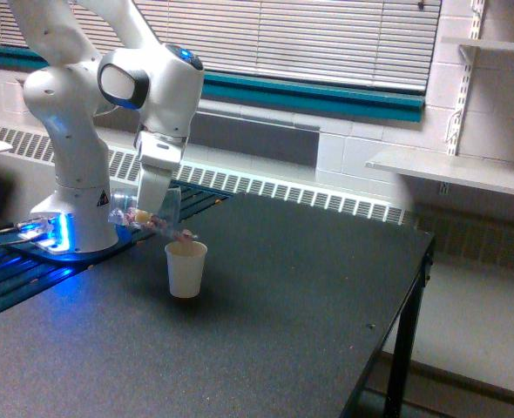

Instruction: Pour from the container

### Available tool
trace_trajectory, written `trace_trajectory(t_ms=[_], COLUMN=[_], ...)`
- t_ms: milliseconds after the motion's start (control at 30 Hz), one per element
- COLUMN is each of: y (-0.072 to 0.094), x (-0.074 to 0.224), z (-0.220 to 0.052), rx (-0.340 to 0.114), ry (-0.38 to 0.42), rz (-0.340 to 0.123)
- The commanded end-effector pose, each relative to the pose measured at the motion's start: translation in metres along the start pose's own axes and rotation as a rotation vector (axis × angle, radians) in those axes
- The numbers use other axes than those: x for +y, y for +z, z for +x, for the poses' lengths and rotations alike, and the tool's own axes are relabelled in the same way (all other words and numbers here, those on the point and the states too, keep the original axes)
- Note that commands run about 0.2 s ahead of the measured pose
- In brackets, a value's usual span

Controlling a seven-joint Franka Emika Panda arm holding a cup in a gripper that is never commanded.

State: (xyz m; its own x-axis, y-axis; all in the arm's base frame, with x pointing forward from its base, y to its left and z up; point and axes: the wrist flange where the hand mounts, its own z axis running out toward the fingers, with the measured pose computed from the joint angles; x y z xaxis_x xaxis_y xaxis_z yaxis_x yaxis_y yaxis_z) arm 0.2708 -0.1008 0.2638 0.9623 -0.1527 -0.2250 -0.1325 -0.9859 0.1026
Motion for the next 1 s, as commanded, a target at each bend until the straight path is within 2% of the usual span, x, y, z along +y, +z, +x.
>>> trace_trajectory(t_ms=[33, 1000], y=[0.0079, 0.0065], x=[-0.0033, 0.0039], z=[-0.0073, -0.0128], rx=[-0.02, -0.025], ry=[0.001, 0.002], rz=[-0.007, -0.022])
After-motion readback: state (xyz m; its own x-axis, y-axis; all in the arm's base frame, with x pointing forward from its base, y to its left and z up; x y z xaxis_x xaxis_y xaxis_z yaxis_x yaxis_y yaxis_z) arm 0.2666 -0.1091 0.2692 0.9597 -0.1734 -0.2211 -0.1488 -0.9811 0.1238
